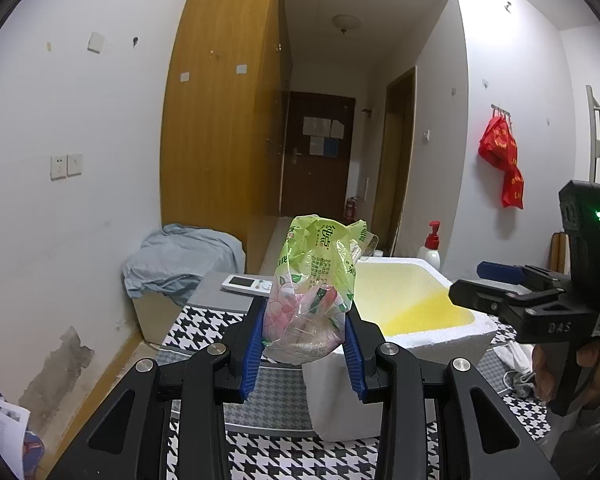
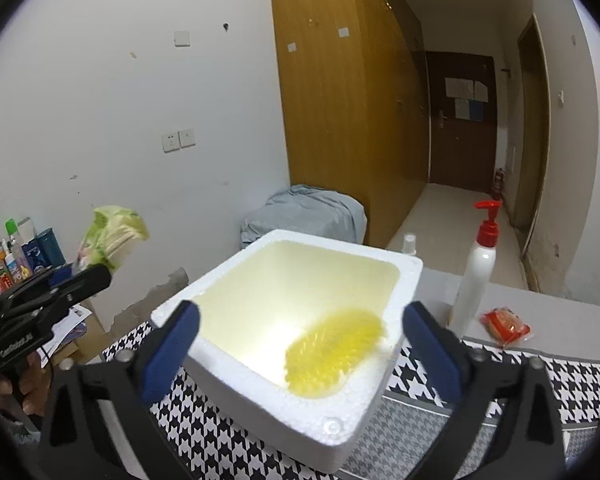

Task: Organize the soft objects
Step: 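Open the right tool to drop the yellow net into the box, then lower the green snack bag into the foam box and open the left tool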

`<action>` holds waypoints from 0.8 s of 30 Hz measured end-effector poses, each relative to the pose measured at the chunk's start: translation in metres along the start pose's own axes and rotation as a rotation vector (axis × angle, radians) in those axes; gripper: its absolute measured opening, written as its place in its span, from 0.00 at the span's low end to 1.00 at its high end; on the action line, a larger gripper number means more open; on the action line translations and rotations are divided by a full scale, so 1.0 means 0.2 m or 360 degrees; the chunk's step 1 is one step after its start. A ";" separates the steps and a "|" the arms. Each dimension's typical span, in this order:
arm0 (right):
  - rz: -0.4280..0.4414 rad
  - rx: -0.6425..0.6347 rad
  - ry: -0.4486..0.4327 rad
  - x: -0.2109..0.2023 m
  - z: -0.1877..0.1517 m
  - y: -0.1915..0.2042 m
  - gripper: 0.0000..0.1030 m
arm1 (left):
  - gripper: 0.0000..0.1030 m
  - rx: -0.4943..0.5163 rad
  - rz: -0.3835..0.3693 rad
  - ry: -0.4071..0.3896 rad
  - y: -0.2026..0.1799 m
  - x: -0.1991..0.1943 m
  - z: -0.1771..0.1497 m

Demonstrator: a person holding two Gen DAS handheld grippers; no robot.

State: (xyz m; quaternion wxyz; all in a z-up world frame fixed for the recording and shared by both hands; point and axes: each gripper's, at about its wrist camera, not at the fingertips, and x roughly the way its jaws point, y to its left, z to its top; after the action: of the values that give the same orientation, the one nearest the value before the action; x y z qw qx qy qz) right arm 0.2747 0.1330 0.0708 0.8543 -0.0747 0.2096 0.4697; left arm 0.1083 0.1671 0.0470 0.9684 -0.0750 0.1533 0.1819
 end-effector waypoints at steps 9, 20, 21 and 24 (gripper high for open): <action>-0.0038 0.0013 0.0005 -0.03 -0.02 -0.03 1.00 | 0.36 0.0034 -0.0044 0.0014 -0.05 0.04 0.01; -0.0102 0.0039 -0.0009 -0.14 -0.07 -0.11 1.00 | 0.36 0.0075 -0.0146 0.0045 -0.14 0.13 0.05; -0.0109 0.0041 -0.0011 -0.15 -0.07 -0.11 1.00 | 0.36 0.0076 -0.0155 0.0050 -0.15 0.13 0.05; -0.0135 0.0053 -0.0019 -0.18 -0.09 -0.14 1.00 | 0.36 0.0077 -0.0185 0.0072 -0.17 0.17 0.06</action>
State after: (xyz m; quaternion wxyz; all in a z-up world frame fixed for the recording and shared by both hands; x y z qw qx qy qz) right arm 0.2748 0.0838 0.0682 0.8759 -0.0664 0.2090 0.4299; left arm 0.1539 0.1490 0.0499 0.9751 -0.0644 0.1749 0.1199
